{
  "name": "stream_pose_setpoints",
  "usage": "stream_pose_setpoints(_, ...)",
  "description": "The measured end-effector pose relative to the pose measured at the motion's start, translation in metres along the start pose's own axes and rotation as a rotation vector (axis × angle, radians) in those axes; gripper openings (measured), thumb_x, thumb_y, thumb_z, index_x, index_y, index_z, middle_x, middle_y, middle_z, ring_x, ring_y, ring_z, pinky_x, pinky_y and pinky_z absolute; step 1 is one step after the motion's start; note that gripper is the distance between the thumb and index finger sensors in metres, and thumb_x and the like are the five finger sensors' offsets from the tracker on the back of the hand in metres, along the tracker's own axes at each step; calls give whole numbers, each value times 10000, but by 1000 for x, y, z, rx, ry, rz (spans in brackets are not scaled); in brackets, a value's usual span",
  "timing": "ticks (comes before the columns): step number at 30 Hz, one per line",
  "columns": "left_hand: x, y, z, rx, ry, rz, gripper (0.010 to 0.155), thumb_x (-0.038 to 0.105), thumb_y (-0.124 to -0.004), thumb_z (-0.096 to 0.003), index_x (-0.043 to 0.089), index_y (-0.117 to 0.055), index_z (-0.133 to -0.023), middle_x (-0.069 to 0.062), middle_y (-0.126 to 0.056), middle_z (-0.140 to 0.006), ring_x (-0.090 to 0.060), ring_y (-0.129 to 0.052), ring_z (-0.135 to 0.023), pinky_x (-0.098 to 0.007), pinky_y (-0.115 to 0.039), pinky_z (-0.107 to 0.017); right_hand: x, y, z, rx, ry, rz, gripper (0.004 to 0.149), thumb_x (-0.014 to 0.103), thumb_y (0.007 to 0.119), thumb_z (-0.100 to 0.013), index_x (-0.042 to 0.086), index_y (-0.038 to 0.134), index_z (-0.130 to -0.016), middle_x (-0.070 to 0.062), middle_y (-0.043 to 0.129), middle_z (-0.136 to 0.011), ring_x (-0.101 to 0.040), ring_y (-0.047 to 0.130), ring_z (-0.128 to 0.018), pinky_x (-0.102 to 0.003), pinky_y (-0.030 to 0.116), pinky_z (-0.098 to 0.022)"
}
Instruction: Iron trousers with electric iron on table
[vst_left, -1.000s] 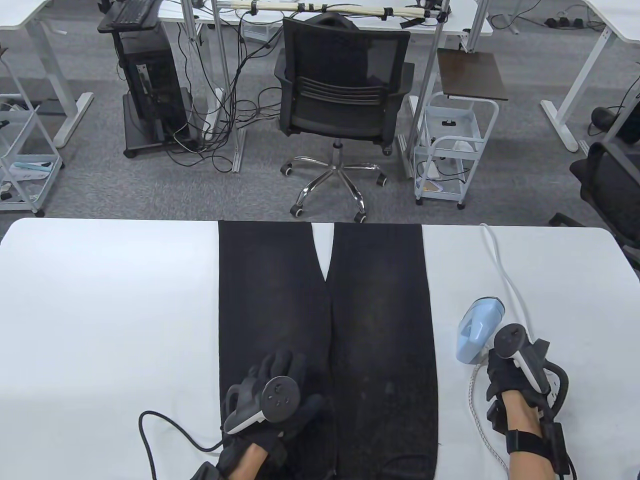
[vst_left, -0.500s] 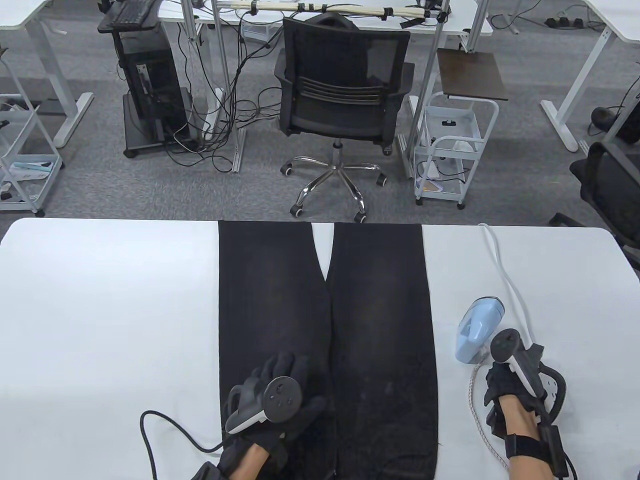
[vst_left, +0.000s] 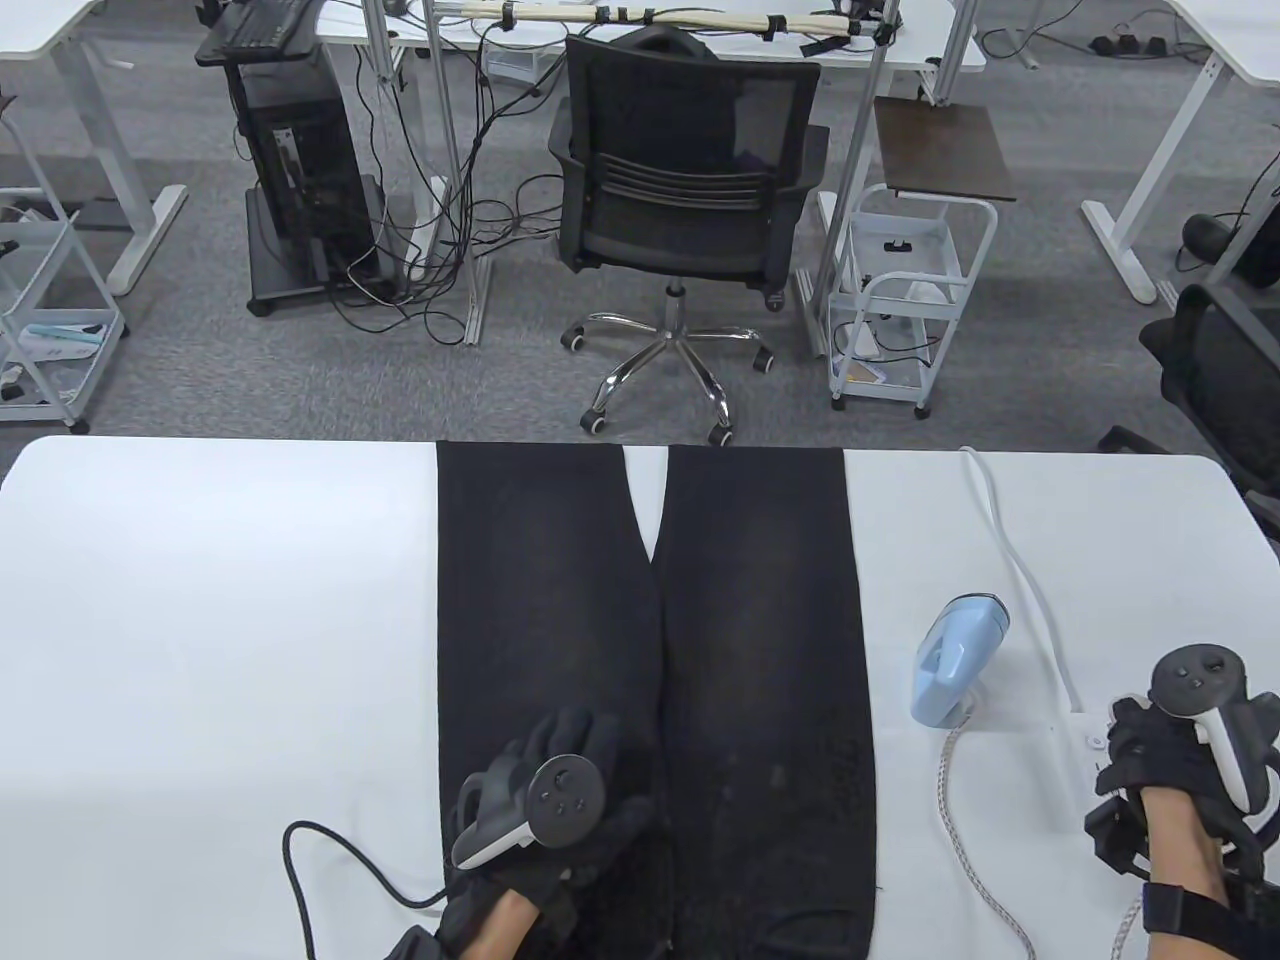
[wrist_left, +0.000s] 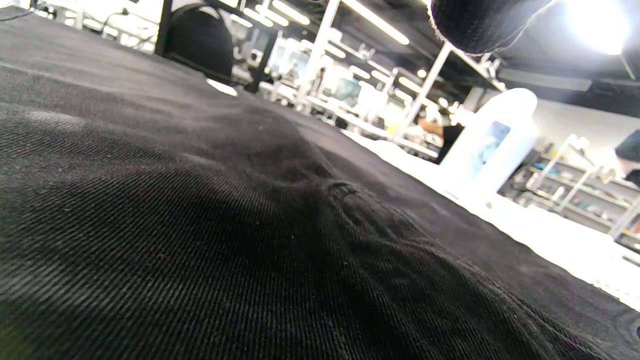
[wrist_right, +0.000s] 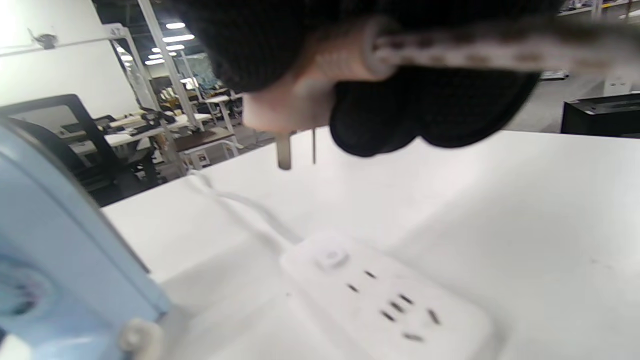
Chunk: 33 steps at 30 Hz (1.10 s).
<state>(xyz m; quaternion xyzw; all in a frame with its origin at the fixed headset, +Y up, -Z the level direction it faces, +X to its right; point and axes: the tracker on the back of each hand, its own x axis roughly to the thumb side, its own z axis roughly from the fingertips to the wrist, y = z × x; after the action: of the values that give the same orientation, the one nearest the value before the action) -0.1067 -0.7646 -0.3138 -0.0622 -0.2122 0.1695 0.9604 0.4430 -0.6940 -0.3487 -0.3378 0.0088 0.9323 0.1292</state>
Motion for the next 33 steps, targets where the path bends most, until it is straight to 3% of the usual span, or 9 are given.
stream_pose_setpoints(9, 0, 0, 0, -10, 1, 3, 918, 606, -685, -571, 51, -268, -1173, -340, -140, -1165, -655, -284, -1024, -821, -318, -638, -27, 37, -4, 119, 60, 68, 563, 304, 783, -513, 13, 677, -984, -242, 847, -901, -263, 1013, -632, -501, 921, -443)
stream_pose_setpoints(19, 0, -1, 1, -16, -1, 4, 919, 606, -684, -571, 51, -266, -1173, -342, -134, -1163, -656, -283, -1024, -821, -318, -637, -27, 50, 1, 180, 33, 110, 559, 312, 794, -515, 24, 686, -981, -230, 852, -900, -262, 1014, -635, -509, 913, -451)
stream_pose_setpoints(27, 1, -1, 0, -27, -2, 1, 922, 607, -684, -571, 51, -262, -1173, -341, -131, -1164, -655, -282, -1024, -821, -317, -638, -16, 56, 5, 82, 27, 190, 553, 327, 791, -497, 24, 727, -955, -211, 903, -832, -232, 1039, -565, -490, 926, -419)
stream_pose_setpoints(33, 0, -1, 0, -29, 5, 5, 924, 607, -684, -571, 50, -260, -1173, -342, -130, -1164, -657, -280, -1023, -822, -316, -638, -16, 63, 6, 72, 22, 210, 538, 330, 805, -487, 30, 750, -930, -204, 925, -812, -229, 1057, -549, -487, 937, -406)
